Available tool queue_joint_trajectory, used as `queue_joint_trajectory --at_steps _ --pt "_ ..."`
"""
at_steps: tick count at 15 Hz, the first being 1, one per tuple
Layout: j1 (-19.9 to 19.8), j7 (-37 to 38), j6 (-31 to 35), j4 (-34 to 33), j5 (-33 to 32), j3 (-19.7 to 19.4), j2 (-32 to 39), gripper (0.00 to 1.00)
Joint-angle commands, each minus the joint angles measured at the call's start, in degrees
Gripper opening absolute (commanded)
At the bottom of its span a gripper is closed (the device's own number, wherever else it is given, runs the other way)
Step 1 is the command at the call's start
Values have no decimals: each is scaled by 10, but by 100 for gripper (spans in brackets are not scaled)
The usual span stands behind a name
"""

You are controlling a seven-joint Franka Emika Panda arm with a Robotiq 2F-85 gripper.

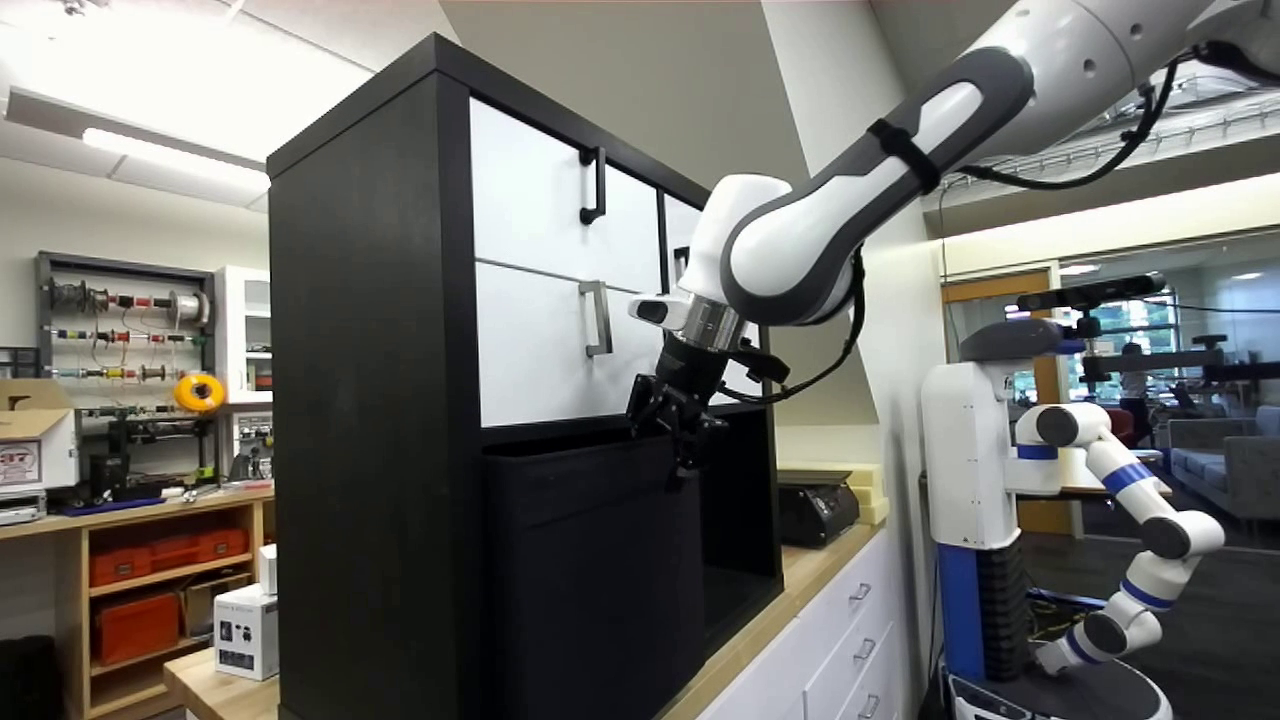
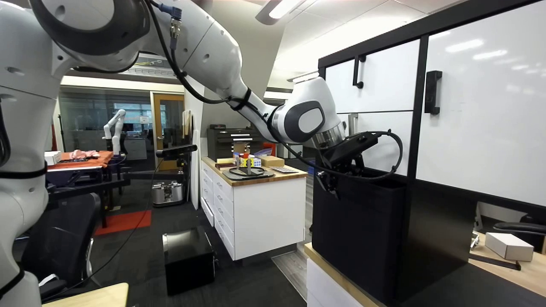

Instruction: Pull the basket out of the black and white cabinet

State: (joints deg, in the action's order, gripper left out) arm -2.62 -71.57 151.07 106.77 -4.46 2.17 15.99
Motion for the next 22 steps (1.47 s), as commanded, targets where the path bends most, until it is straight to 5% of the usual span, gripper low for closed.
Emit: queue_joint_trajectory --at_steps 1,9,22 --pt "-4 18 -3 13 -10 1 -21 47" --pt "-5 32 -4 52 -6 1 -53 0" --pt "3 64 -5 240 -10 -10 -209 3"
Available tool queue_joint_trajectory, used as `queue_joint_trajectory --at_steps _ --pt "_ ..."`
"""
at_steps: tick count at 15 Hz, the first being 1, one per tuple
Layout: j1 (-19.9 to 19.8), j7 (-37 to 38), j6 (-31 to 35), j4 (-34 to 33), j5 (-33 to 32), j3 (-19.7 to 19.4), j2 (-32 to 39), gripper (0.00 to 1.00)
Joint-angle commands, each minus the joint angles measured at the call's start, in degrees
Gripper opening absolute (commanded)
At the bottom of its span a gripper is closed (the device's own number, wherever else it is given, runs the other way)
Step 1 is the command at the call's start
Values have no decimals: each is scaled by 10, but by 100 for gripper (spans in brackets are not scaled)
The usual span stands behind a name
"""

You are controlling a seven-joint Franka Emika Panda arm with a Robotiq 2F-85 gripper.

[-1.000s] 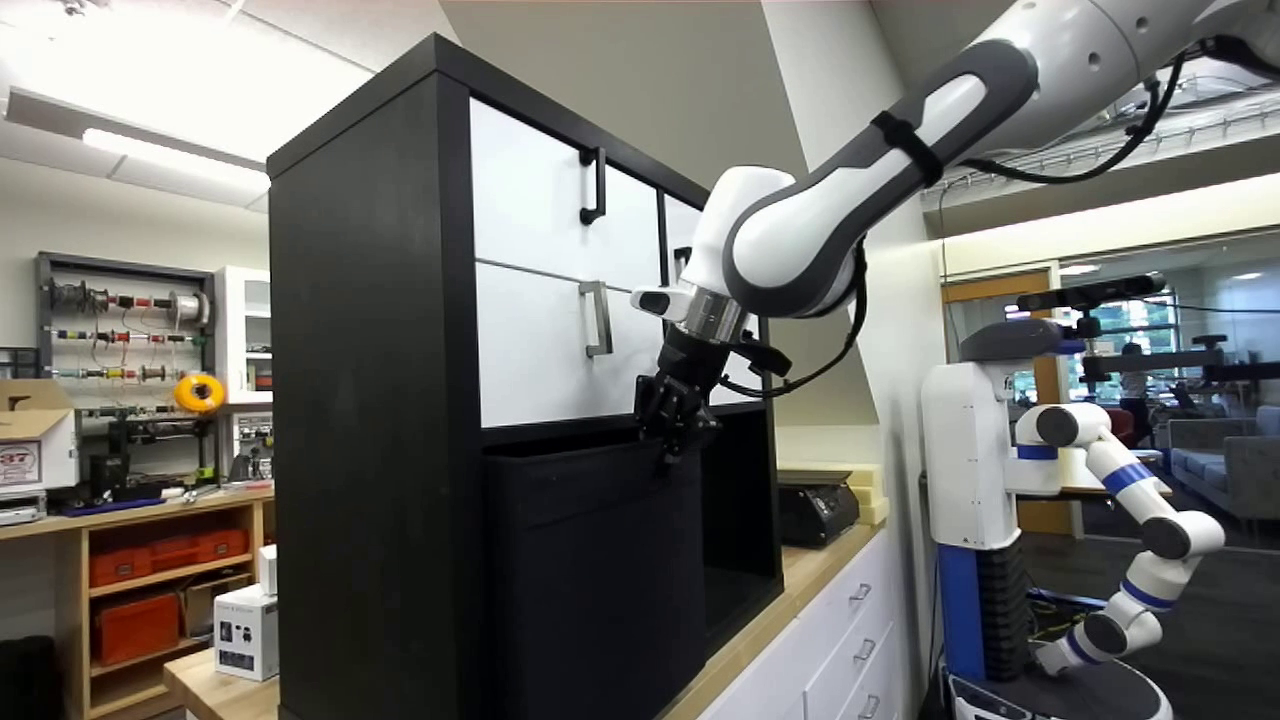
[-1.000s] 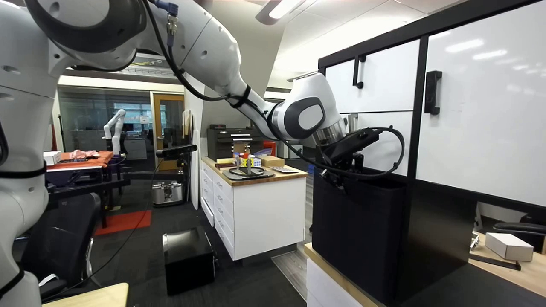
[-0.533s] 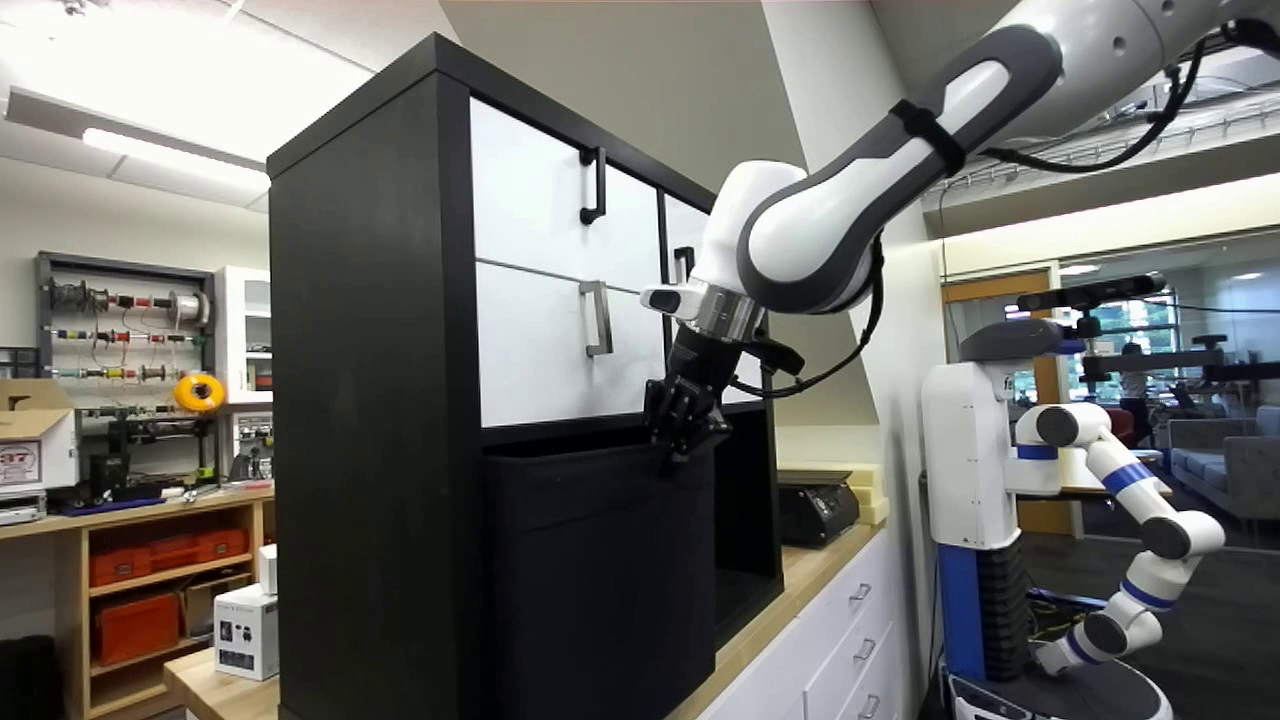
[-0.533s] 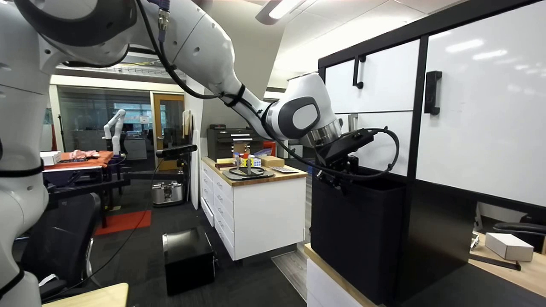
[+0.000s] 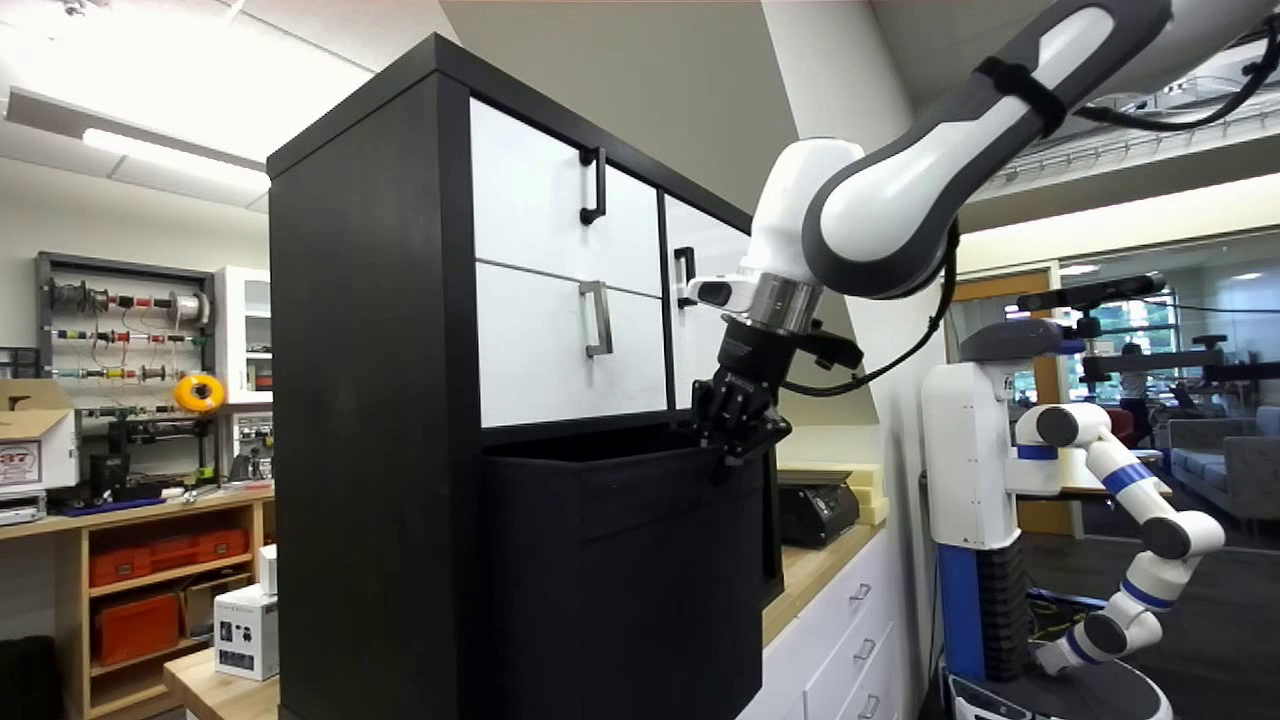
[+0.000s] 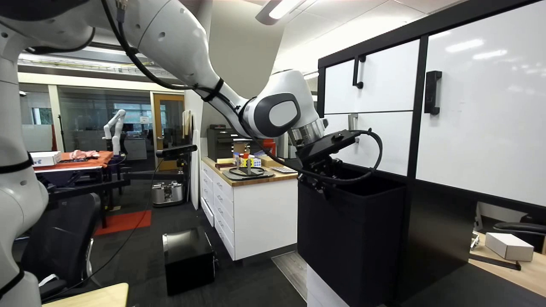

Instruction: Pull the basket out of the black and white cabinet

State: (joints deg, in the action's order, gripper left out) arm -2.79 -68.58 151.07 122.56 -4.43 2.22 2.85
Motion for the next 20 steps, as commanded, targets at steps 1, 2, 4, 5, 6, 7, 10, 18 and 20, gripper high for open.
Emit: queue_joint_trajectory --at_steps 1,2,4,5,6,7,10,18,20 --pt "7 35 -6 97 -9 -11 -90 3" --pt "8 37 -7 110 -8 -11 -103 3" --pt "12 43 -9 132 -9 -14 -123 3" --pt "14 46 -12 140 -12 -15 -131 3" --pt "15 49 -13 148 -13 -15 -138 3" --pt "16 50 -14 155 -12 -16 -145 3" --pt "17 57 -18 171 -18 -18 -160 3" --pt "17 77 -34 187 -30 -19 -178 38" --pt "10 118 -58 186 -52 -16 -183 43"
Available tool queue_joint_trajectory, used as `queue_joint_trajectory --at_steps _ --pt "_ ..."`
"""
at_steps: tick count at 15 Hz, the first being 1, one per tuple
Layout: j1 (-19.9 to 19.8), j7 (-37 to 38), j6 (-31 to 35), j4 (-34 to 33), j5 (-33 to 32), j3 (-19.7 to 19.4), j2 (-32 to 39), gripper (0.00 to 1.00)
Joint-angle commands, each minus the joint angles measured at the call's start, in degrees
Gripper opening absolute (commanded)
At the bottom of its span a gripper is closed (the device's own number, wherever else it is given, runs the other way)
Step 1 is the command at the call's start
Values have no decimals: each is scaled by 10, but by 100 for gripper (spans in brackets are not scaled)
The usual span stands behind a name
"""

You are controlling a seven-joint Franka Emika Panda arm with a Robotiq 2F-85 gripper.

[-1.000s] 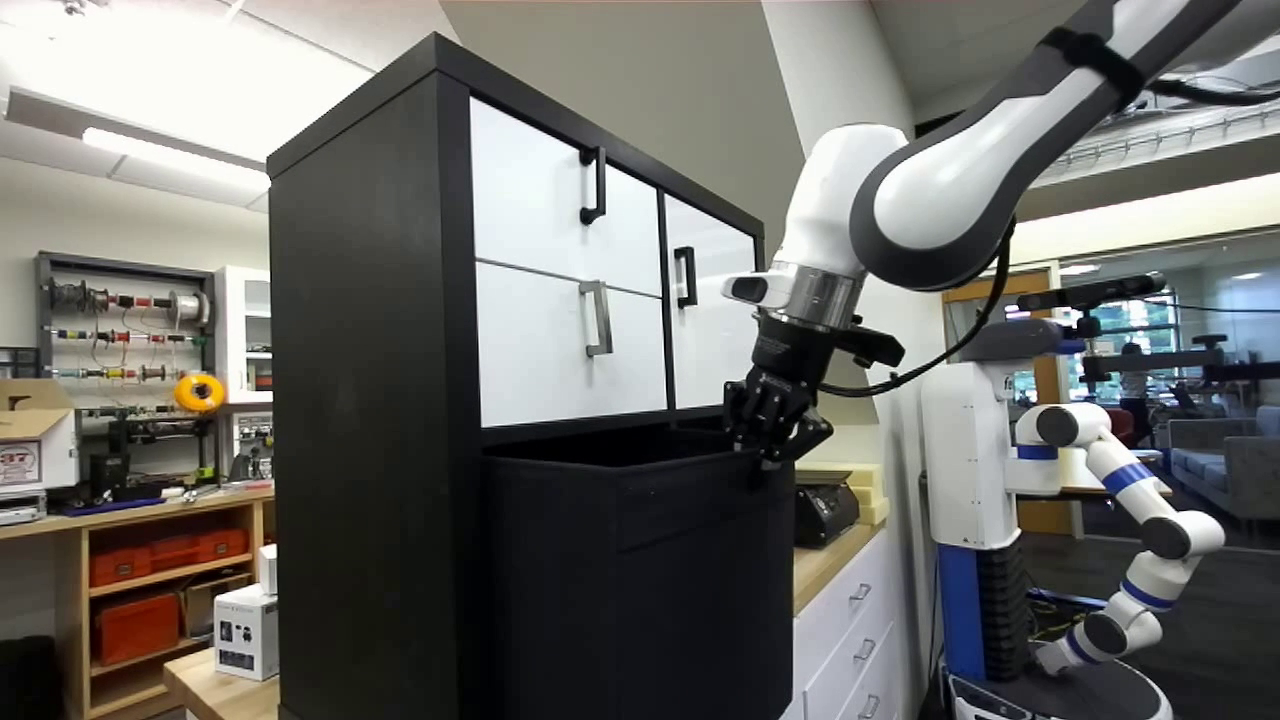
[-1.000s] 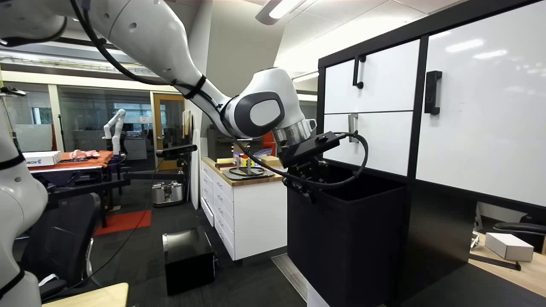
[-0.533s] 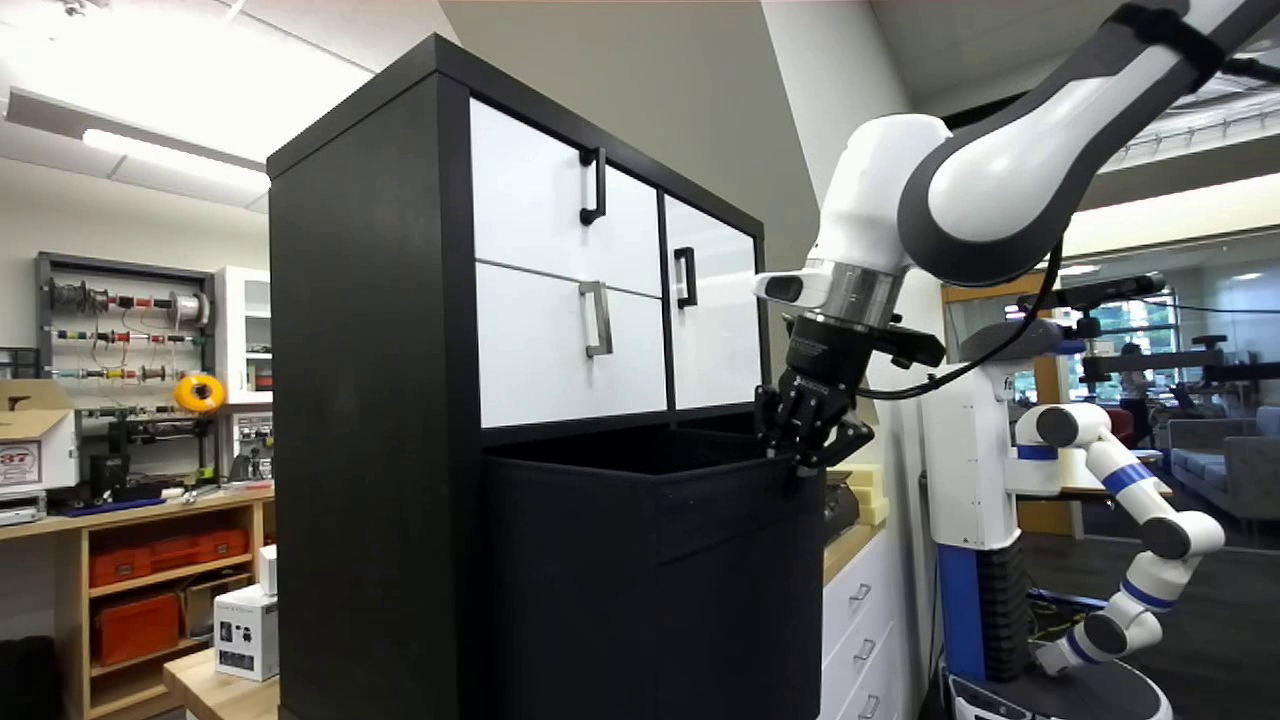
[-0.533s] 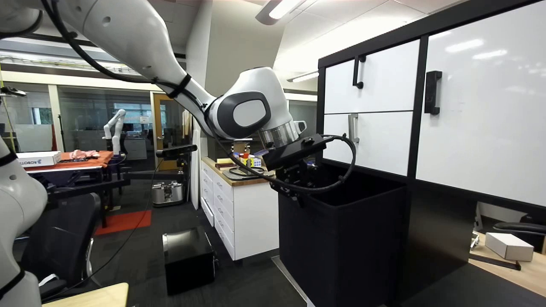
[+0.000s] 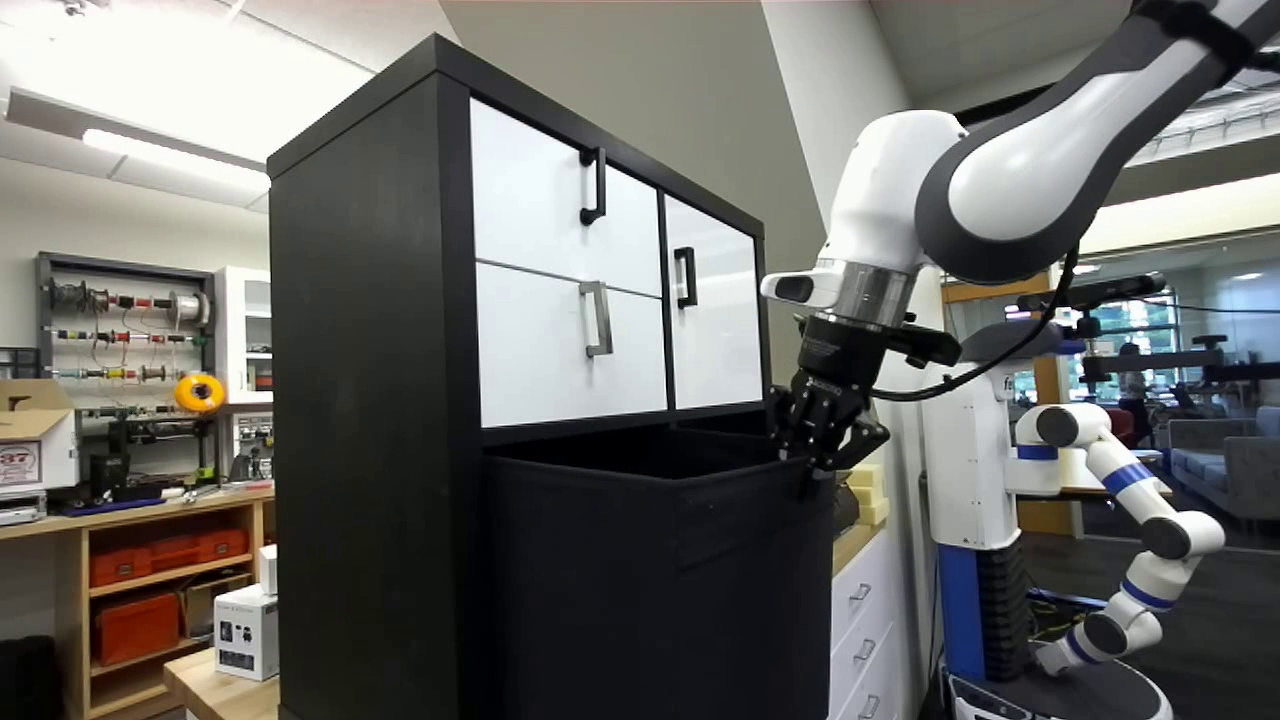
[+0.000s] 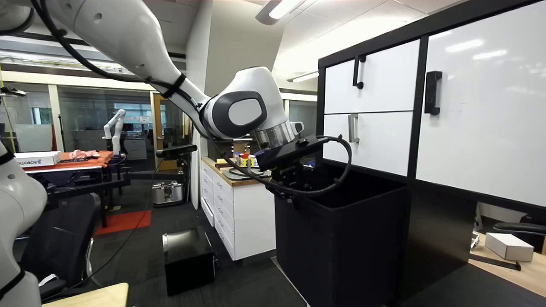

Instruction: Pull the basket out of the black and white cabinet

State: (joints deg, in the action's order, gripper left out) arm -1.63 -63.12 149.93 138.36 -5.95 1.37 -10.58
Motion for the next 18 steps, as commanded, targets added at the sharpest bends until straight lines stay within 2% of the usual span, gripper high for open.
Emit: queue_joint_trajectory --at_steps 1,7,9,13,14,18 --pt "-3 84 -57 28 -49 -7 -52 51" --pt "-1 170 -74 30 -97 -10 -69 89" --pt "-1 192 -94 32 -108 -10 -76 99" --pt "-1 257 -226 23 -122 -4 -94 100" --pt "-18 292 -286 -63 -98 59 -37 100" --pt "-23 375 -454 -163 -66 108 -12 100"
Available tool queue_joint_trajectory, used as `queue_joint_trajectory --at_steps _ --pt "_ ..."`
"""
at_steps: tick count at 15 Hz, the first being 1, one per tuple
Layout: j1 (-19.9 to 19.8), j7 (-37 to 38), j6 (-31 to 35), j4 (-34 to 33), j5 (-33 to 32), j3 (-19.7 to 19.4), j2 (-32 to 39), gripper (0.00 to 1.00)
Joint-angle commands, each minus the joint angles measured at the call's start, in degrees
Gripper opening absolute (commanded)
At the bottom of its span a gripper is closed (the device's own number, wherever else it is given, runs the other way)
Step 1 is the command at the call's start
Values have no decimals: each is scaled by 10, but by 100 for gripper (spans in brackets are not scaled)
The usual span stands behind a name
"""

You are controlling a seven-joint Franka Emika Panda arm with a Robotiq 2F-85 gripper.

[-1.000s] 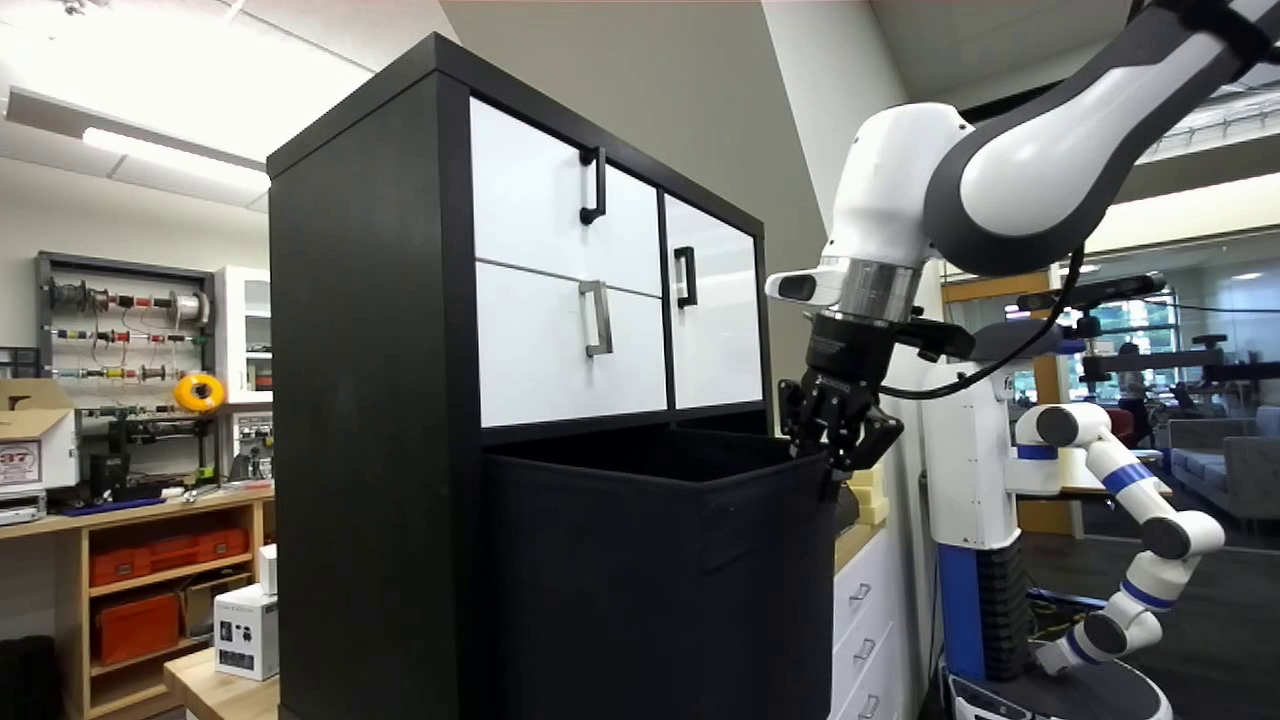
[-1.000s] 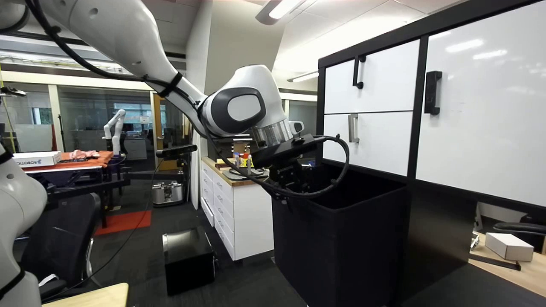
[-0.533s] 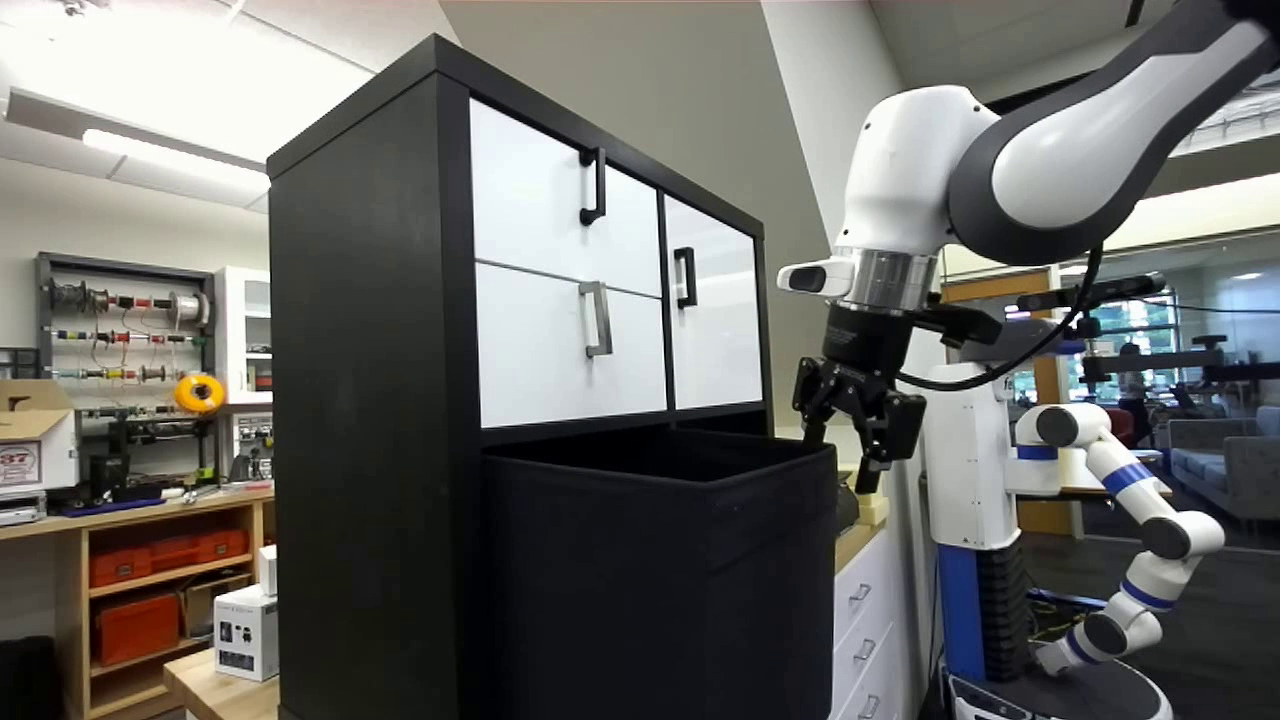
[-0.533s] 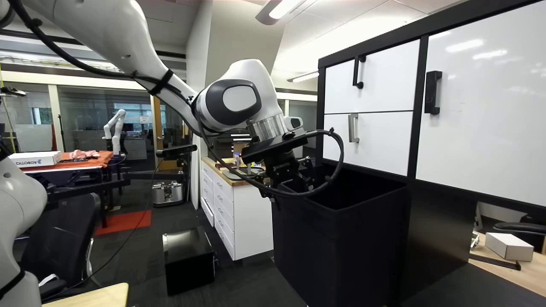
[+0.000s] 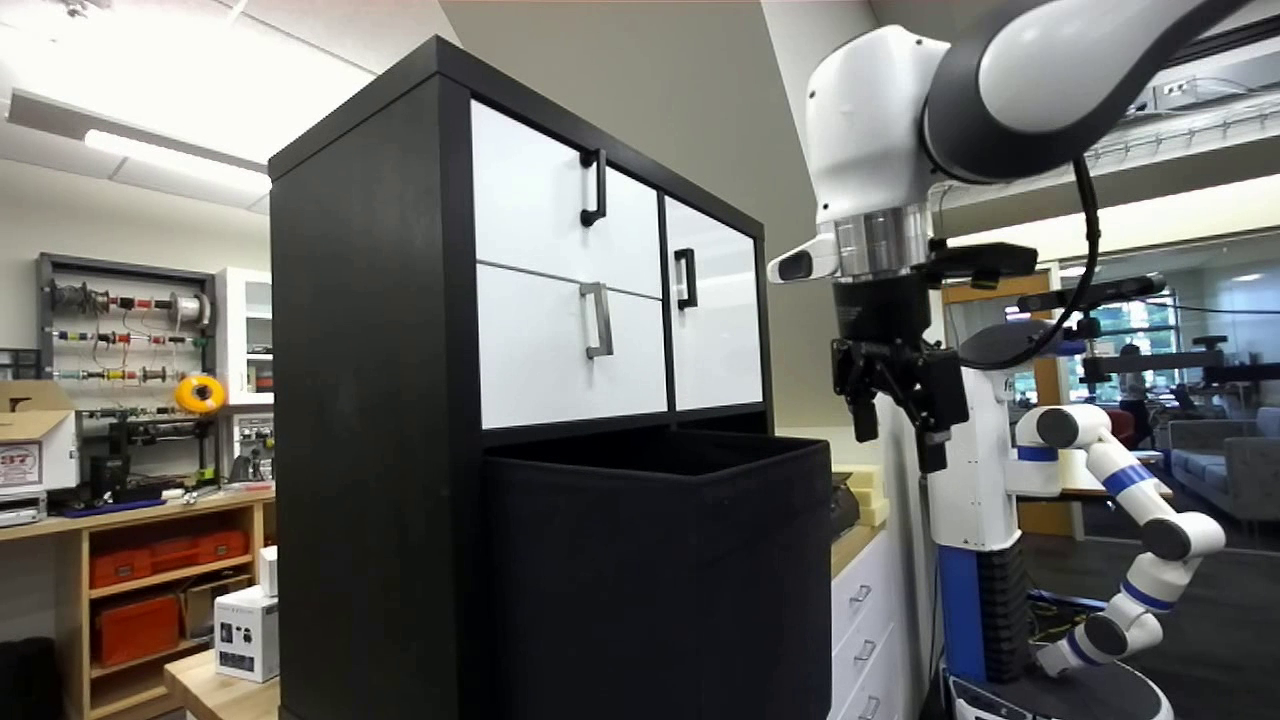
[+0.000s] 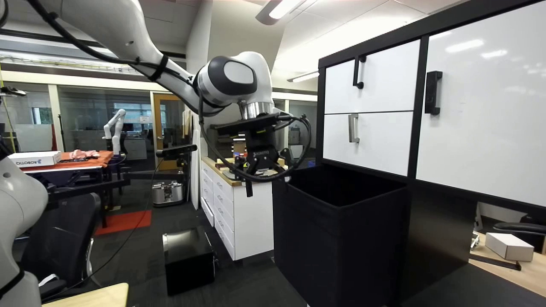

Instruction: Pull the basket out of the black and white cabinet

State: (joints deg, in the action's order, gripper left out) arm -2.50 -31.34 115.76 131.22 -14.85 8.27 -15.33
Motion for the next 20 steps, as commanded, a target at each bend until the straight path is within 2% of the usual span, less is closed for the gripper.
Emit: queue_joint_trajectory --at_steps 1,2,4,6,8,12,14,17,20 --pt "-8 83 -156 -124 27 44 46 100" --pt "32 107 -199 -153 27 13 57 100" --pt "43 142 -277 -210 43 12 76 100" --pt "48 173 -328 -248 69 2 93 100" --pt "48 193 -341 -263 114 -11 100 100" --pt "42 219 -253 -226 211 -39 82 100" --pt "41 215 -202 -202 237 -49 67 100" --pt "43 214 -139 -174 235 -53 50 100" --pt "44 219 -109 -157 222 -52 39 100"
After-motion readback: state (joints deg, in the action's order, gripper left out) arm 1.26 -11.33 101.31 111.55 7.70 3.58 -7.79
